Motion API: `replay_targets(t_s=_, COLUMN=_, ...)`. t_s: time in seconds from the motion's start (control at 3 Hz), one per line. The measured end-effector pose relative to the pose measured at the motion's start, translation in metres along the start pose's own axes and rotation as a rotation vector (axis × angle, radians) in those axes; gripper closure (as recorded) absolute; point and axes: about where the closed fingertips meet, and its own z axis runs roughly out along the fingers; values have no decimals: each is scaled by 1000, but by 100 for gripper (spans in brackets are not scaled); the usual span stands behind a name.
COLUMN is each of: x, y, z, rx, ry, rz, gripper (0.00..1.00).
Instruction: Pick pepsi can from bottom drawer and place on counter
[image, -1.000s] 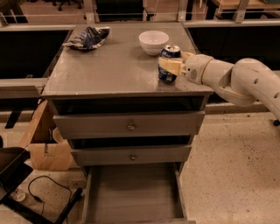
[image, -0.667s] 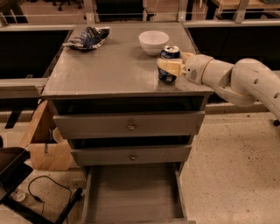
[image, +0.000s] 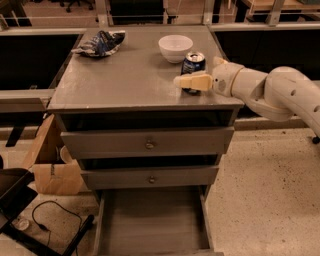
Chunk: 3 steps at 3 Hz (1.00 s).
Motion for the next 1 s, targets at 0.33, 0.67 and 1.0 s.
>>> replay_targets(t_s=0.33, x=-16, y=-5, z=-8, rx=-28, ry=-23, rz=-12, gripper=0)
replay_targets(t_s=0.67, x=-46, y=-26, z=-53, rx=-8, ry=-17, rz=-69, gripper=0)
replay_targets(t_s=1.0, x=-63, y=-29, z=-114, rx=24, ry=117, rz=-166, gripper=0)
